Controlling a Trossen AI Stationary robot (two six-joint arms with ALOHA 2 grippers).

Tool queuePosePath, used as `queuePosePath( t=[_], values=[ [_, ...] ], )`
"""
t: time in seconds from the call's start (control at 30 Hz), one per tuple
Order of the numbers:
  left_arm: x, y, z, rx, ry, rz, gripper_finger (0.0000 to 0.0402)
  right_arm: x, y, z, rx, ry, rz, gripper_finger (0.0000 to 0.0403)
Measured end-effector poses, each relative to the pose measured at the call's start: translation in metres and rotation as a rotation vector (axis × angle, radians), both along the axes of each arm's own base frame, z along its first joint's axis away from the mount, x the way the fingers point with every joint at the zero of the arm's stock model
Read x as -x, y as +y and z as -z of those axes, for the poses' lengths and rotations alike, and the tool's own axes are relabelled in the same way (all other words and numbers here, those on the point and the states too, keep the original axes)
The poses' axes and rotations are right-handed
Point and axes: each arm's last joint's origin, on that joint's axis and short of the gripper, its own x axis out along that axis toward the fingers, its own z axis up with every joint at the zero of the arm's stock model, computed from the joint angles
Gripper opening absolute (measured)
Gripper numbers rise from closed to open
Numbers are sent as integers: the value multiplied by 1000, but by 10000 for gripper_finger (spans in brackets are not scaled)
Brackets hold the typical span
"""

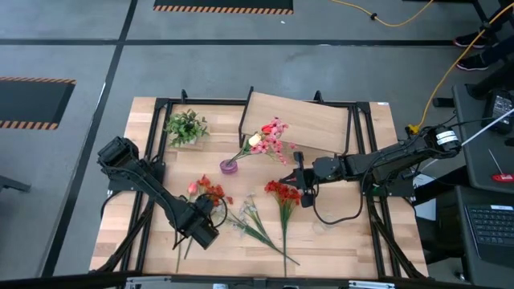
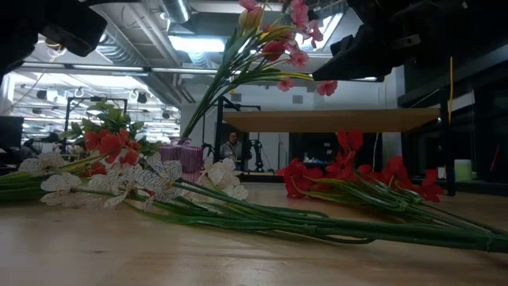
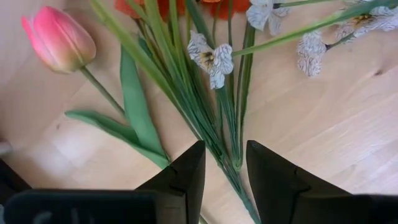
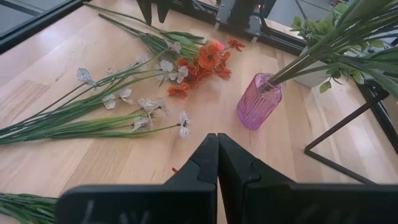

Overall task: Pick and place flowers into a vace then onto a shelf
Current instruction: Put the orange flowers into the purple vase

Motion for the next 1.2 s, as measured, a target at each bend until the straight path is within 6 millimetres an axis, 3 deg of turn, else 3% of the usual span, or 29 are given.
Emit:
queuePosePath(
  t=[0.17,0.43,0.53,0.77,1.0,1.2],
  values=[
    [0,0,0,-5,2,43,104,0,0,0,-20,1,9,5],
    [-1,1,0,-42,-24,56,40,0,0,0,-20,1,9,5],
    [-2,2,0,-68,-49,27,37,0,0,0,-20,1,9,5],
    [-2,2,0,-75,-52,38,88,0,0,0,-20,1,9,5],
    [-1,2,0,-51,-54,-69,151,0,0,0,-21,1,7,5],
    [0,-4,5,-18,-26,-92,177,0,1,0,-33,7,-22,5]
  ],
)
